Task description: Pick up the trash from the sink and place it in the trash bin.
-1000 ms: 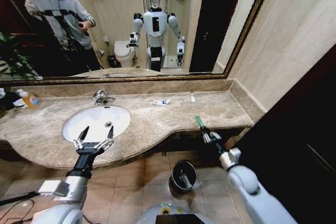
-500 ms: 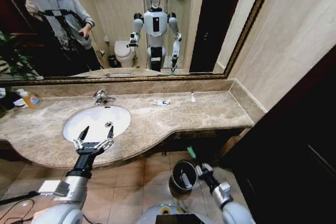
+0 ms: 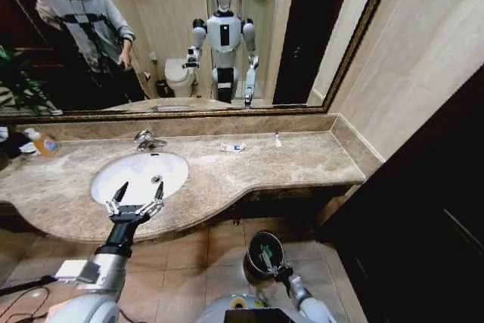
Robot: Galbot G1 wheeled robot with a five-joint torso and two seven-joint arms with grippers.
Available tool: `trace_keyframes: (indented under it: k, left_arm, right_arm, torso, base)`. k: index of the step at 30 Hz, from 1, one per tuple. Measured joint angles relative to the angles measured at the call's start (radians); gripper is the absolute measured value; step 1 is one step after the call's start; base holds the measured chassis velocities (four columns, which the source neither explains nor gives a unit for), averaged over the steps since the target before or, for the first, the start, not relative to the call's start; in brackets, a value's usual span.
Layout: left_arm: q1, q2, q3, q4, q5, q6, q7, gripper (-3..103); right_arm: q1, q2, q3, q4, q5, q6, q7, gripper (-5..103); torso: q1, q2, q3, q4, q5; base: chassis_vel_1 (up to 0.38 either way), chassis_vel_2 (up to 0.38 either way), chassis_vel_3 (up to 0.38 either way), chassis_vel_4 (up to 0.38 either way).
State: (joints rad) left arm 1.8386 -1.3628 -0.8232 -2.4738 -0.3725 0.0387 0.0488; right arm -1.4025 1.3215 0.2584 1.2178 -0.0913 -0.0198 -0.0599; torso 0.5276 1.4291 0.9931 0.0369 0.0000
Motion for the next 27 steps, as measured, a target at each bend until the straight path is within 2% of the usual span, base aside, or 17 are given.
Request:
trace_keyframes:
  k: [3,13,27]
  left_arm:
    - [0.0,0.0,0.0,0.0,0.0,0.0,0.0,100]
    - [0.0,0.0,0.0,0.0,0.0,0.0,0.0,100]
    - [0.0,0.0,0.0,0.0,0.0,0.0,0.0,100]
  right_arm:
    - [0.045,0.017,-0.003,-0.09,-0.058,-0.013,-0.011,20]
    - [0.113,0.036,-0.007,-0.181,-0.085,-0.012,-0.011,20]
    - [0.28,0.11,0.017,-0.407,-0.159,0.047,-0.011,20]
  torso:
    - [0.0,0.0,0.0,-0.0001,0.0001]
    - [0.0,0.0,0.0,-0.0001,0.0]
    - [0.0,0.0,0.0,-0.0001,-0.0001]
  base:
    - [0.0,0.0,0.0,0.0]
    - [0.0,0.0,0.0,0.0]
    - [0.0,0.0,0.0,0.0]
